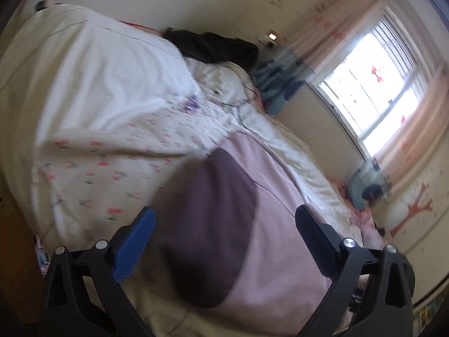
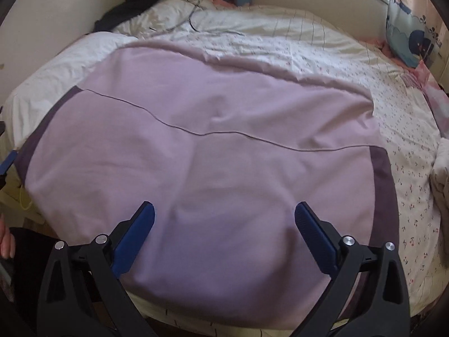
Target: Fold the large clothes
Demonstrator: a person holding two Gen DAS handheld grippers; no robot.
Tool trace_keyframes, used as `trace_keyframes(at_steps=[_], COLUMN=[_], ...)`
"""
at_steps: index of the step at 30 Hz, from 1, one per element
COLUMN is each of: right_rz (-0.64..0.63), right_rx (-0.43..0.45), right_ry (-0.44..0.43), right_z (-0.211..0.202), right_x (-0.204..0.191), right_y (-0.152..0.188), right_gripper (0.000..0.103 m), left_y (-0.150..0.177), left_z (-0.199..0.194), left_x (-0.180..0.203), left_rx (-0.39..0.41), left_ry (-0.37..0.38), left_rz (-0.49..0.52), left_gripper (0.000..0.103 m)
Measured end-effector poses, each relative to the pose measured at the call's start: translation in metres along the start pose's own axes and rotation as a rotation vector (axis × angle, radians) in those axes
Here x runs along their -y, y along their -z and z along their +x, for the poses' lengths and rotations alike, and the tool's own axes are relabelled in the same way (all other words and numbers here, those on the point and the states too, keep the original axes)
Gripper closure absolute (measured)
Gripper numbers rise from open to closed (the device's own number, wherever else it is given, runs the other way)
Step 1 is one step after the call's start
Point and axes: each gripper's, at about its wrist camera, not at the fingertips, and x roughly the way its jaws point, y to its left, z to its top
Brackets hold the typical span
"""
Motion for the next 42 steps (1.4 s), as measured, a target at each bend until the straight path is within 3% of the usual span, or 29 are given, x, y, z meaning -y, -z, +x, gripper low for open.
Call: trace_keyframes(at_steps=[3, 7, 11, 15, 18, 21, 25, 30, 34, 38, 42], right_rz=[-0.013, 0.015, 0.058, 0.074, 0.079, 0.078, 0.012, 0.052, 0.066, 0.029, -0.050], right_rx=[0.001, 0.013, 0.027, 0.028, 0.063, 0.101, 0.016, 0.075, 0.117, 0.071, -0.005], right_ry=[-0.031, -0.069, -0.101, -0.117, -0.117, -0.094, -0.029, -0.041, -0.028, -0.029, 0.026], right_z=[-0.004, -0.004, -0.007, -0.007, -0.014, -0.018, 0.010, -0.006, -0.011, 0.015, 0.041], right_x=[0.000, 0.011, 0.020, 0.024, 0.024, 0.021, 0.009, 0.014, 0.013, 0.000, -0.017], right_y=[0.009, 0.021, 0.030, 0.033, 0.031, 0.027, 0.027, 0.024, 0.009, -0.008, -0.011], right_gripper=[0.006, 0.006, 0.006, 0.006, 0.006, 0.006, 0.006, 0.006, 0.006, 0.006, 0.006], left_y=[-0.006, 0.001, 0.019, 0.031, 0.038, 0.039, 0.045, 0.045, 0.046, 0.047, 0.043], left_z=[-0.009, 0.007, 0.028, 0.051, 0.070, 0.084, 0.107, 0.112, 0.105, 0.106, 0.108], left_x=[-0.030, -0.048, -0.034, -0.014, -0.016, -0.016, -0.010, -0.005, 0.000, 0.003, 0.012], left_rx=[0.009, -0.119, -0.221, -0.294, -0.358, -0.393, -0.441, -0.436, -0.386, -0.367, -0.358], left_ry=[0.017, 0.061, 0.055, 0.001, -0.014, 0.024, 0.051, 0.074, 0.108, 0.112, 0.142], left_rz=[-0.128, -0.241, -0.193, -0.102, -0.124, -0.156, -0.143, -0.133, -0.132, -0.112, -0.063], left_gripper=[0.007, 0.007, 0.007, 0.007, 0.007, 0.007, 0.007, 0.007, 0.012, 0.022, 0.031])
